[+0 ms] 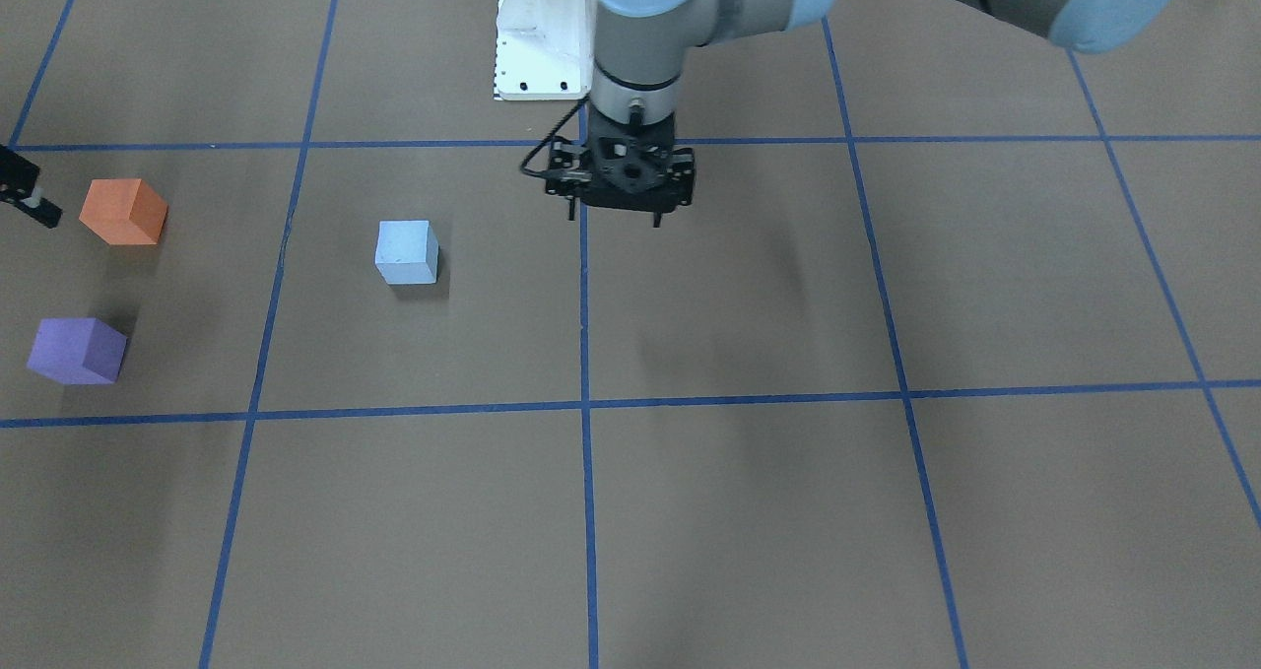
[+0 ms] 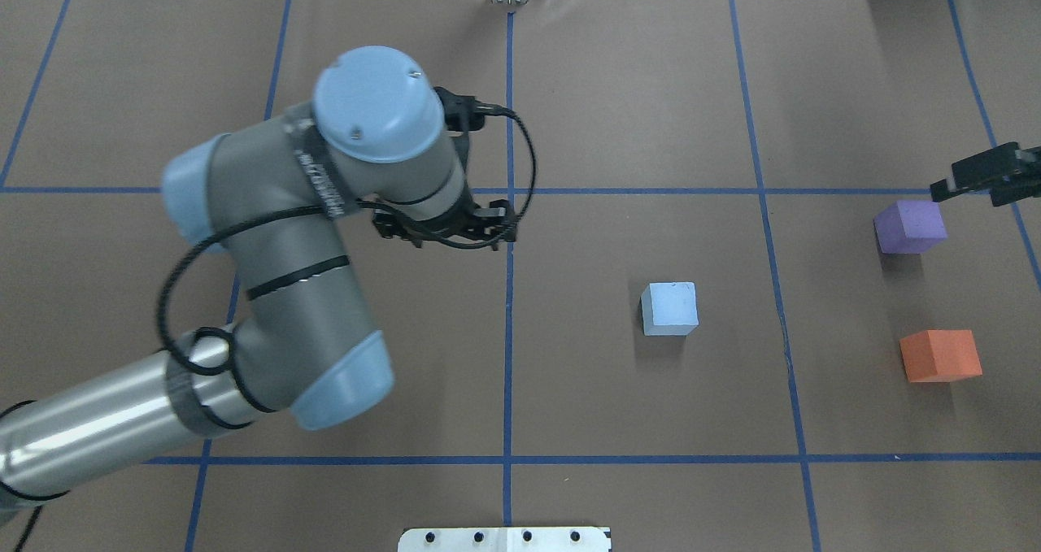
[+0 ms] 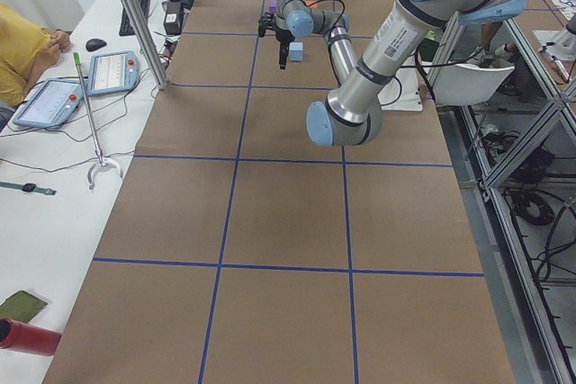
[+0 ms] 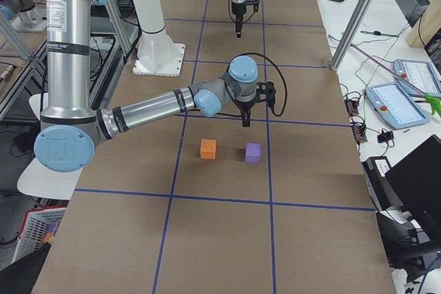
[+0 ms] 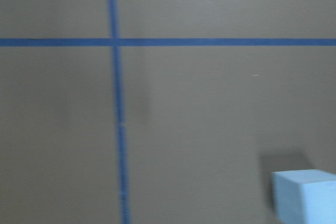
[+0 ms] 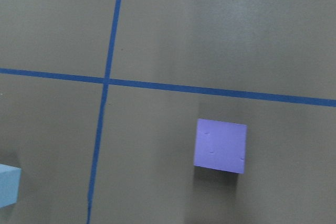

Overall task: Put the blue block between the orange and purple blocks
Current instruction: 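Set the light-blue cube down and open the left gripper, then lift the left gripper away while the right gripper reaches for the light-blue cube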

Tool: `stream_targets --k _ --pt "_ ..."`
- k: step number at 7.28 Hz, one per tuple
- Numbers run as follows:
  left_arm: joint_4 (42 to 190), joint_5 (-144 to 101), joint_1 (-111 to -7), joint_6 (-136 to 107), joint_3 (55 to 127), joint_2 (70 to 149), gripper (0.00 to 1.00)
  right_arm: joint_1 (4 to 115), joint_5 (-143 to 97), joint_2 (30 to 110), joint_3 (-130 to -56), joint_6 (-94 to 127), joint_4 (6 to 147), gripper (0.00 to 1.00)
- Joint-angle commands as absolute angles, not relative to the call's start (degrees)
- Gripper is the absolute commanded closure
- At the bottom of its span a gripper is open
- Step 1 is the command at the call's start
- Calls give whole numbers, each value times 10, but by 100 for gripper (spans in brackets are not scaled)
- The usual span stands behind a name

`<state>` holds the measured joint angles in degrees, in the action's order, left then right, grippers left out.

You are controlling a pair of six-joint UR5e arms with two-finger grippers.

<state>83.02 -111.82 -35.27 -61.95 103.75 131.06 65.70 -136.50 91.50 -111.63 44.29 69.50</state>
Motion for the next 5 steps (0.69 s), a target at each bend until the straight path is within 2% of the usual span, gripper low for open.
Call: stream_targets --k 1,3,5 --pt "834 -1196 -439 -536 1098 1199 0 457 -1193 836 -1120 668 653 1" --pt "834 -1196 -445 -526 1099 1188 0 355 -1097 759 -1067 704 658 1" --pt "834 -1195 -445 -526 1096 1187 0 340 -1096 737 -1040 707 658 1"
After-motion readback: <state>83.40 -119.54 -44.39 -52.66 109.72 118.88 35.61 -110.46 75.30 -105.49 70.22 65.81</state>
